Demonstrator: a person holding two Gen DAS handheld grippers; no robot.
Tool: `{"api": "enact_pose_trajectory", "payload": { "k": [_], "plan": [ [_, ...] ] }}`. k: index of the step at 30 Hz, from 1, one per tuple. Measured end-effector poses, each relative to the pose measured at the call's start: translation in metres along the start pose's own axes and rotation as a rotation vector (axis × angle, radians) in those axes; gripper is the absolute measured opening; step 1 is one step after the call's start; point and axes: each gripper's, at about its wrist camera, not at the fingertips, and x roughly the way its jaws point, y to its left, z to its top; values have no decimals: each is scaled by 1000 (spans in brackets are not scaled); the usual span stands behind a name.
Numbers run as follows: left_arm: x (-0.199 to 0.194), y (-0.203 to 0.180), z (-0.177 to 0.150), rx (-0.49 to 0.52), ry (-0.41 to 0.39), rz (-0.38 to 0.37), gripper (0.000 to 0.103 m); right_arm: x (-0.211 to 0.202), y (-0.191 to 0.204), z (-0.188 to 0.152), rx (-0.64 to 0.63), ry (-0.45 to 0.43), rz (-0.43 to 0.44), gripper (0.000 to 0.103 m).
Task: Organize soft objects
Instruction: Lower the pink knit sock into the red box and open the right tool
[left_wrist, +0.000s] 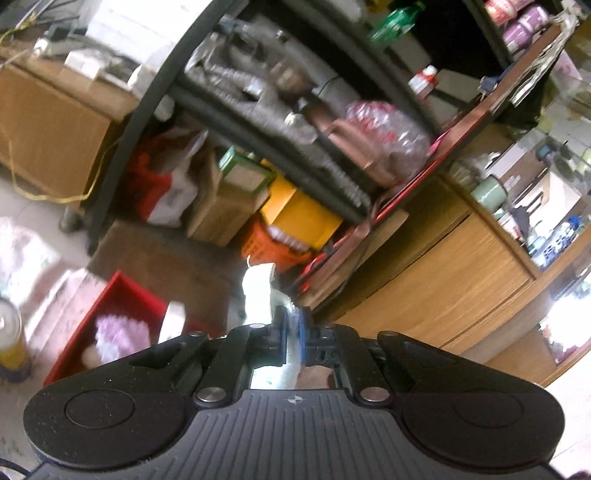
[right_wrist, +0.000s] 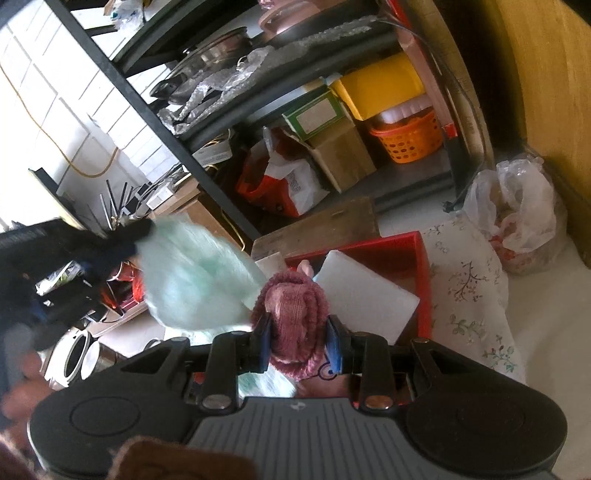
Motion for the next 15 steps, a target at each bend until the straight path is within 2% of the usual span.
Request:
{"api": "enact_pose_trajectory", "payload": {
  "k": [6,11,15],
  "plan": [
    [-19,-21,25,38,-53,-13,2,-17,11,18,-17,-83,10,2],
    [-25,-31,32,64,-64,-15,3,-26,23,27,-46,-135,10,2],
    [-14,-29,30,78,-50,18,3,-8,24,28,-71,-100,-22,2]
  ]
}}
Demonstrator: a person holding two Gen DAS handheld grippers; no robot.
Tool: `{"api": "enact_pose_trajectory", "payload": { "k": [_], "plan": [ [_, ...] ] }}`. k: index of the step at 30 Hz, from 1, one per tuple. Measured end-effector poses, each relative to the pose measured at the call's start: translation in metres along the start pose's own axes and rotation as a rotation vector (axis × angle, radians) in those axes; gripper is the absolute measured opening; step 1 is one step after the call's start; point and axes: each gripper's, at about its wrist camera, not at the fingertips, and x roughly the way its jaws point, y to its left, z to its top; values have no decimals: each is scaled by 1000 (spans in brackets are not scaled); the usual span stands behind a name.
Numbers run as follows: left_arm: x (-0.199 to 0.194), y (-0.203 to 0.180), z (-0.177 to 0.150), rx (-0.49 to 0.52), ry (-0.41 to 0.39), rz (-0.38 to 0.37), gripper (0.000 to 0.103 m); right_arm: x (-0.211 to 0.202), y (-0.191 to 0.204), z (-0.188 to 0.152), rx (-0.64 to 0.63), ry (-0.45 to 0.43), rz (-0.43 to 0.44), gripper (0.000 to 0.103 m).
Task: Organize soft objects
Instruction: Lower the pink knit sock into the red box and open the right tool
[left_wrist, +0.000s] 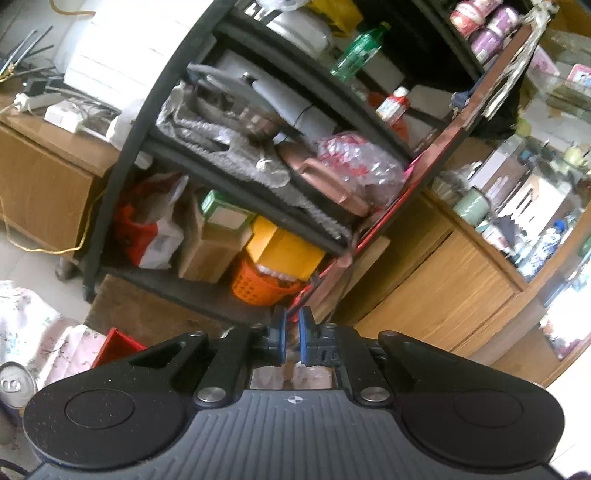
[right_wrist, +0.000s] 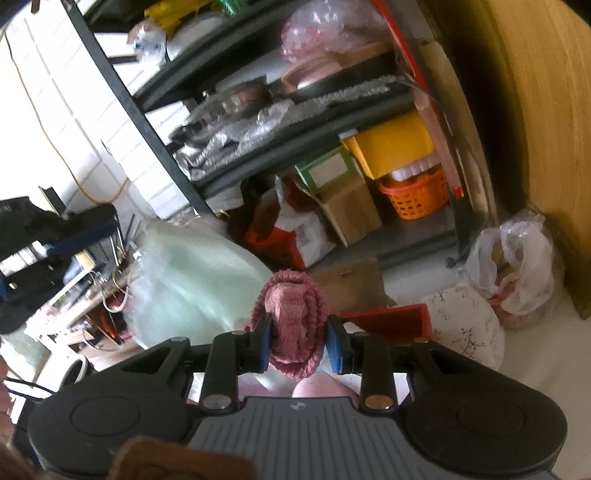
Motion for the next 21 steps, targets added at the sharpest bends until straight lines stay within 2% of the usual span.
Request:
{"api": "enact_pose_trajectory", "payload": {
  "k": [4,5,8,9,11,15,17,21],
  "plan": [
    [17,16,-12,-17,53,40,3,31,-3,-11,-19,111,-34,4],
    [19,20,-15,-22,66,37,3,35,-5,-14,-10,115,-36,7],
    [20,30,-26,-38,93,40,6,41,-7,-17,-19,127,-64,31],
    [20,32,-29,-38,101,40,6,40,-8,-17,-20,115,-76,33],
    [17,35,-35,-40,114,46,12,38,-8,-16,-12,111,-83,34],
    [4,42,-54,-42,140,47,15,31,-7,-20,1,116,-64,35],
    [-1,47,-67,-34,169,55,25,27,-4,-23,0,124,-60,36],
    [-9,62,-97,-37,242,83,28,15,-2,-40,-14,156,-64,40]
  ]
}}
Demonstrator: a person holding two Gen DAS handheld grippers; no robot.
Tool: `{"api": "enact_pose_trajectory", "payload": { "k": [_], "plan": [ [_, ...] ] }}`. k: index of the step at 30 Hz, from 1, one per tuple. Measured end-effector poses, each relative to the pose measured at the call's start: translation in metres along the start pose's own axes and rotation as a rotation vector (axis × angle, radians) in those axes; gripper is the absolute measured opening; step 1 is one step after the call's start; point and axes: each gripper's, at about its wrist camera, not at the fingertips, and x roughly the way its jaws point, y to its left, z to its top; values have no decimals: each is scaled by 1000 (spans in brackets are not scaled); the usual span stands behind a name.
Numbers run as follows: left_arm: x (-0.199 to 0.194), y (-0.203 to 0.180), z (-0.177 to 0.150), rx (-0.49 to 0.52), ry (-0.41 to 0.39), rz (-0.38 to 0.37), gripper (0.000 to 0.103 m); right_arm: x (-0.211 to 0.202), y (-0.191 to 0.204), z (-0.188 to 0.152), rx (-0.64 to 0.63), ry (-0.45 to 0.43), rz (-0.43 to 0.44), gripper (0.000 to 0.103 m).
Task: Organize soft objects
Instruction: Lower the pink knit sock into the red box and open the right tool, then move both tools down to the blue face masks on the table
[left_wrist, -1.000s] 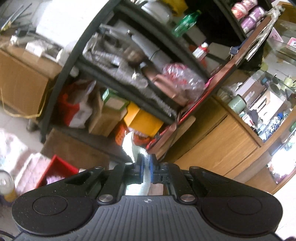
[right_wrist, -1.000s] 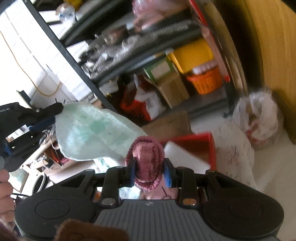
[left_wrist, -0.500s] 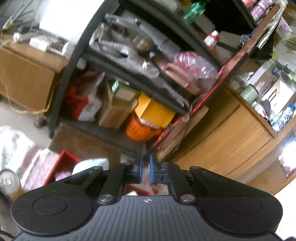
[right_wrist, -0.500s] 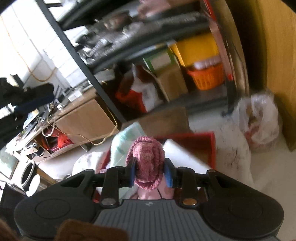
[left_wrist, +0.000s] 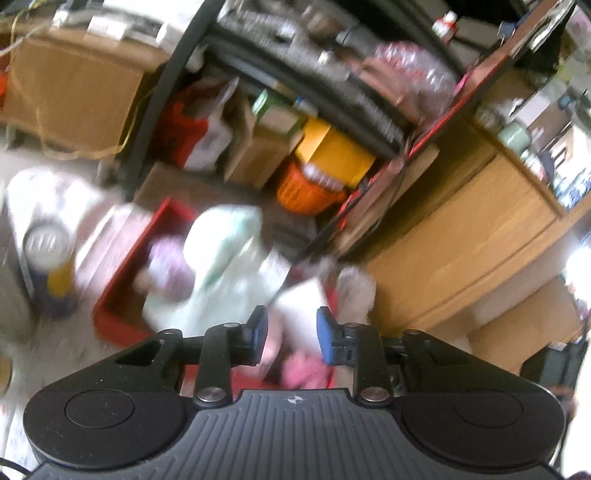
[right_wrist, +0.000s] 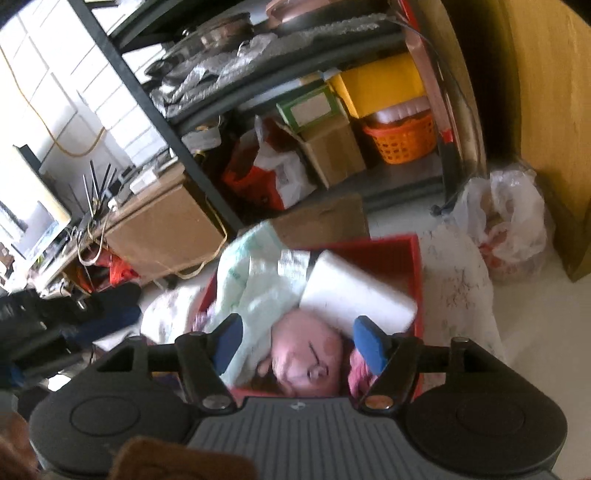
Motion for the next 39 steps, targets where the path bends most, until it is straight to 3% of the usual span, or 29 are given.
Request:
{"api": "enact_pose_trajectory", "payload": {
  "k": [3,5,9,14,18,20,26,27,29,30,39],
  "plan": [
    [-1,9,-21,27,59,28,32,-7,-1,-18,-25,30,-26,40],
    [-3,13,-34,57,92,49,43,-13,-4,-32,-29,46,-28,40],
    [-1,19,-64,114,175,89,53,-27,-7,-59,-60,80,-35,40],
    [22,24,-93,146,296,137,59,-44,-10,-92,-77,116,-22,40],
    [40,20,-104,180,351,161,65,-54,-9,-118,-87,147,-6,41],
    [46,18,-106,202,354,185,73,-54,-9,-125,-92,162,-3,41],
    [67,26,-119,234,416,283,73,-47,-13,-135,-85,212,4,41],
    [68,28,-121,237,417,304,71,-46,-13,-136,-88,220,6,41],
    [71,31,-122,248,417,339,56,-44,-10,-138,-102,225,13,41],
    [73,33,-123,249,420,350,55,-44,-9,-138,-109,229,15,41],
    [79,28,-135,307,443,371,47,-35,0,-146,-124,279,38,41]
  ]
}}
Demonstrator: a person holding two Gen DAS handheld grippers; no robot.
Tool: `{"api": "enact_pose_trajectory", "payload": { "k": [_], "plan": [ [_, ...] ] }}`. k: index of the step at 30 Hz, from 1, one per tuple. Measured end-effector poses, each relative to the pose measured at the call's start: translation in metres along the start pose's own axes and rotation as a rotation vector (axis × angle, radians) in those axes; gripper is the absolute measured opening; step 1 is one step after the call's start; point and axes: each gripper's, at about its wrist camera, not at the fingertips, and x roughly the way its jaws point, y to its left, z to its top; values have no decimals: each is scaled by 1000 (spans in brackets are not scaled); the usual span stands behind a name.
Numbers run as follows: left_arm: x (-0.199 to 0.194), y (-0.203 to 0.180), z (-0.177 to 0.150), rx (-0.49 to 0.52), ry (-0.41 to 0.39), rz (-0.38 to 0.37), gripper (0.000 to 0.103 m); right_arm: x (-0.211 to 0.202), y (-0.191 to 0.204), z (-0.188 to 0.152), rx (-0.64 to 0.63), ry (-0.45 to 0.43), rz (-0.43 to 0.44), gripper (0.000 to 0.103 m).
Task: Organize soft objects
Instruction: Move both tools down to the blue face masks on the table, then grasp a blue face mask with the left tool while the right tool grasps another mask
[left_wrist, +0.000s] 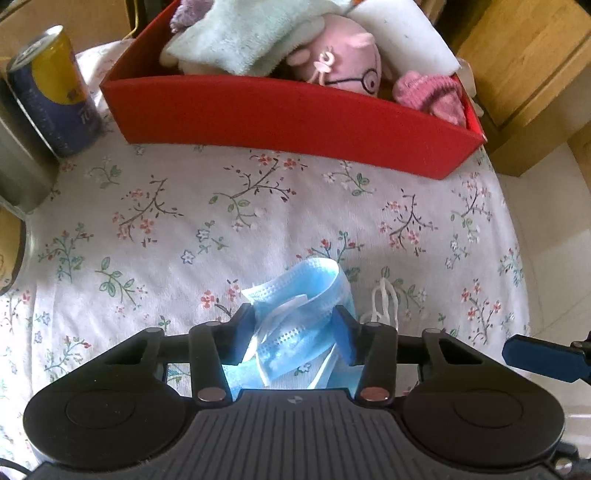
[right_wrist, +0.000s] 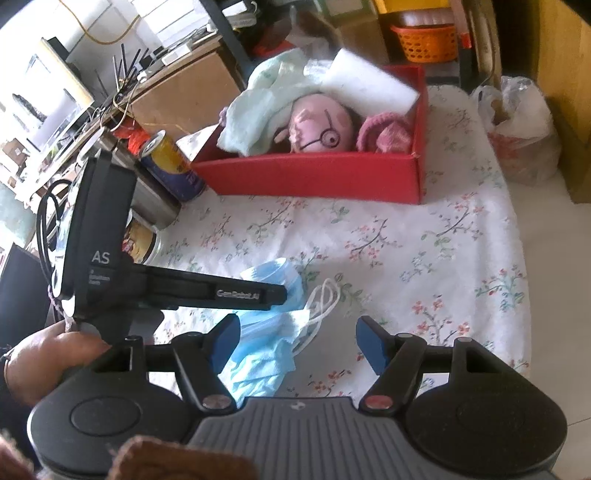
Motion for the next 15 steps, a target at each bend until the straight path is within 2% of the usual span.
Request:
{"api": "enact_pose_trajectory", "payload": {
  "k": [1,2,3,4,5,8,15],
  "plan": [
    [0,-3,-1,12,-1,7,47,2,2,0,-3,7,3,41],
    [1,-5,0,23,-1,11,52,3,3,0,-8,11,4,41],
    [4,-7,0,29,7,8,60,4,5,-1,-12,13,5,41],
    [7,-8,2,23,15,2,72,4,7,-1,-15,13,8,41],
    [11,-9,2,23,17,8,74,4,8,-1,-19,14,11,41],
    [14,-21,2,92,-7,72,68,7,9,-2,-23,22,7,42],
    [5,-6,6,17,-12,29,40,13,9,-3,-39,35,1,42]
  ]
}}
